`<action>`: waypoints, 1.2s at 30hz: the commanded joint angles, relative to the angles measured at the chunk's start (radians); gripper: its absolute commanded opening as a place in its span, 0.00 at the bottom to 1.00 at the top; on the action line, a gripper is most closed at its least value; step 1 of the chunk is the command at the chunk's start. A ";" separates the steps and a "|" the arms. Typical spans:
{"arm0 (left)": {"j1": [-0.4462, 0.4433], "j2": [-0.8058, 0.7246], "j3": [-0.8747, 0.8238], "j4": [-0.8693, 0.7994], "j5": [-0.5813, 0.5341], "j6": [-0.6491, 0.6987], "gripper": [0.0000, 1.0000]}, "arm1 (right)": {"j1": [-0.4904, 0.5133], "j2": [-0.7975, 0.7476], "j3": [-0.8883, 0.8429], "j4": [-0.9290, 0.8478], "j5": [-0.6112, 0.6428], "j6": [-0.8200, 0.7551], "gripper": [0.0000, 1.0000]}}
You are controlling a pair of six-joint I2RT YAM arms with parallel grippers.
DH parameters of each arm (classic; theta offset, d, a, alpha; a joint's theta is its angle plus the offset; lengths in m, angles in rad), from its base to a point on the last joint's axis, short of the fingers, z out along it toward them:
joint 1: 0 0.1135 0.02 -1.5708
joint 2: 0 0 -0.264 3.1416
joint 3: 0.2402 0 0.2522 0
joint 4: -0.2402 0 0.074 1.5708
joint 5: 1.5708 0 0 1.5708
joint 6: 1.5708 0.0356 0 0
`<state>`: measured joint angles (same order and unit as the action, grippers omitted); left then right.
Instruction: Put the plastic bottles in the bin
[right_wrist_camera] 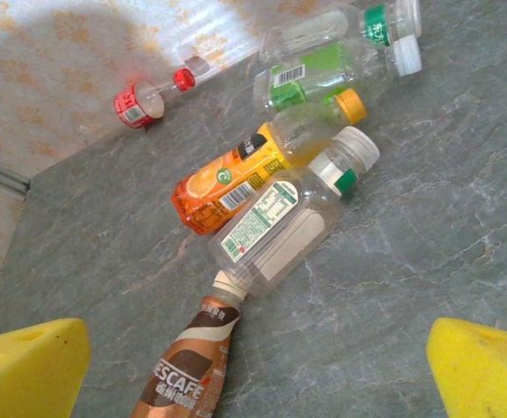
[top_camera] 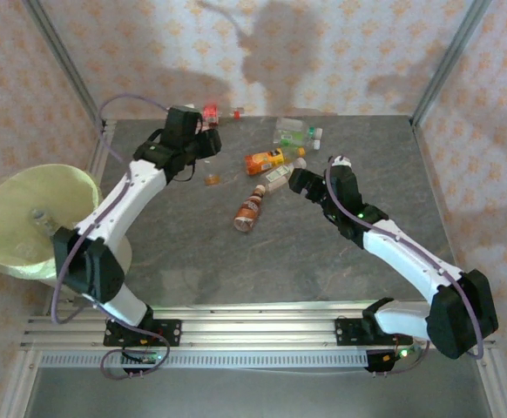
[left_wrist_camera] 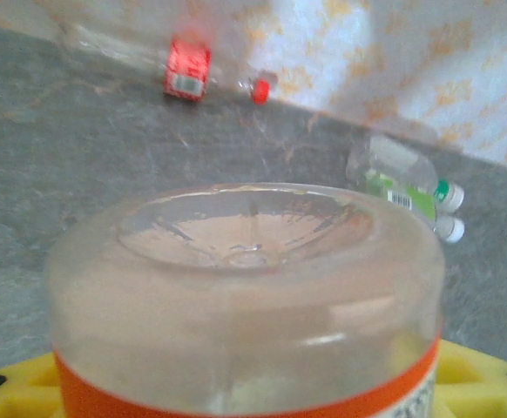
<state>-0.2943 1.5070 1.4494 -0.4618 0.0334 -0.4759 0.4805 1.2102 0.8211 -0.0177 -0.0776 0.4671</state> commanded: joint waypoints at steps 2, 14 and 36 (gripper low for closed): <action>0.010 -0.147 -0.039 0.070 -0.125 -0.023 0.55 | -0.003 -0.021 -0.007 0.048 -0.020 -0.014 0.99; 0.058 -0.404 -0.049 -0.050 -0.438 0.079 0.55 | -0.003 0.008 0.005 0.038 0.007 0.023 0.99; 0.718 -0.503 0.008 -0.237 -0.277 0.081 0.58 | -0.003 0.036 0.036 0.001 0.023 0.002 1.00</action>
<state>0.3542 1.0023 1.4300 -0.6472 -0.3405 -0.3702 0.4805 1.2411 0.8246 -0.0071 -0.0753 0.4713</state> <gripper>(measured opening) 0.584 0.995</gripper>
